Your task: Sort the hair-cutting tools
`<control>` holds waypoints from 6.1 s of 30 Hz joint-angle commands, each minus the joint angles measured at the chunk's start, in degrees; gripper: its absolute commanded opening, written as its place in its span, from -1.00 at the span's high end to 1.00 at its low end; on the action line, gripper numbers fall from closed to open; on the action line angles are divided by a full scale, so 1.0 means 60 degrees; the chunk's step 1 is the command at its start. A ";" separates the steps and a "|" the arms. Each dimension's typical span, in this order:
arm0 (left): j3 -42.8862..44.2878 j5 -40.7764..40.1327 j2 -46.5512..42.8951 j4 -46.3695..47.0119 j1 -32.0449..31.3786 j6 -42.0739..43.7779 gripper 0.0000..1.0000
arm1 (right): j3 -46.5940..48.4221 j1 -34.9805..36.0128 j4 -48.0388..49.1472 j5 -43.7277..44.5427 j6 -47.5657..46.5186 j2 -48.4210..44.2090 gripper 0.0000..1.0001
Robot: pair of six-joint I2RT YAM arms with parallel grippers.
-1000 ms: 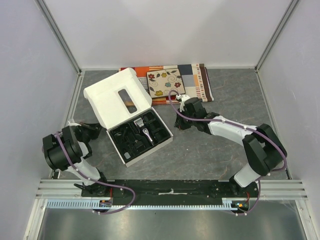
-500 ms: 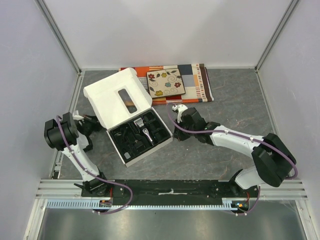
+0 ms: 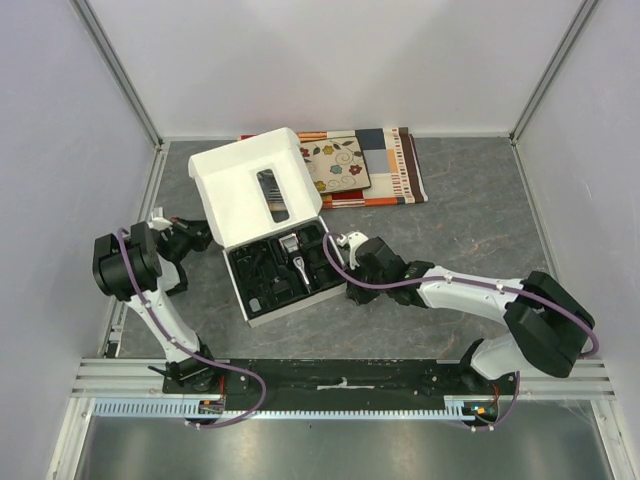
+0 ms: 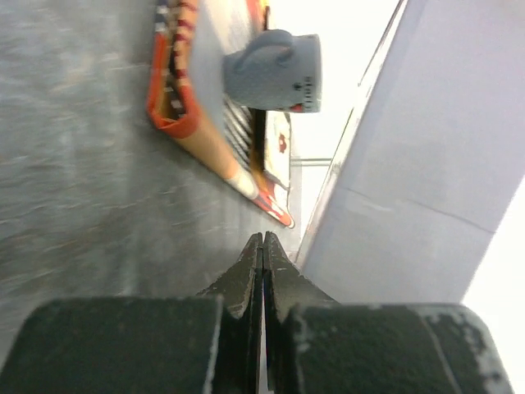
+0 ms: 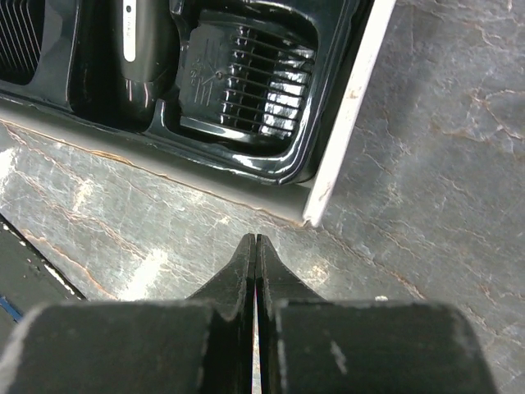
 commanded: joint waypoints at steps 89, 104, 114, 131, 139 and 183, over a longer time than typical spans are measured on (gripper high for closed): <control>0.0789 -0.4510 -0.8679 -1.5241 -0.2148 0.5307 0.95 | 0.5015 -0.3635 0.1608 -0.2314 -0.0557 0.4044 1.00; 0.1155 -0.4760 -0.8811 -1.5402 -0.2163 0.5615 0.95 | 0.5381 -0.3166 0.1285 -0.2123 -0.0689 0.4000 1.00; 0.1068 -0.4131 -0.8737 -1.4876 -0.2265 0.5425 0.96 | 0.5323 -0.2932 0.1183 -0.2080 -0.0704 0.3927 1.00; 0.0555 -0.4451 -0.9205 -1.4743 -0.2676 0.5366 0.95 | 0.4460 -0.2639 0.1197 -0.1582 -0.0792 0.3533 1.00; 0.0584 -0.5008 -0.9952 -1.5475 -0.2676 0.5483 0.95 | 0.3858 -0.2537 0.1198 -0.1362 -0.0953 0.3136 1.00; 0.3837 -0.4394 -0.9059 -1.6370 -0.3290 0.6288 0.95 | 0.5675 -0.2229 -0.0370 -0.1317 -0.2622 0.1481 1.00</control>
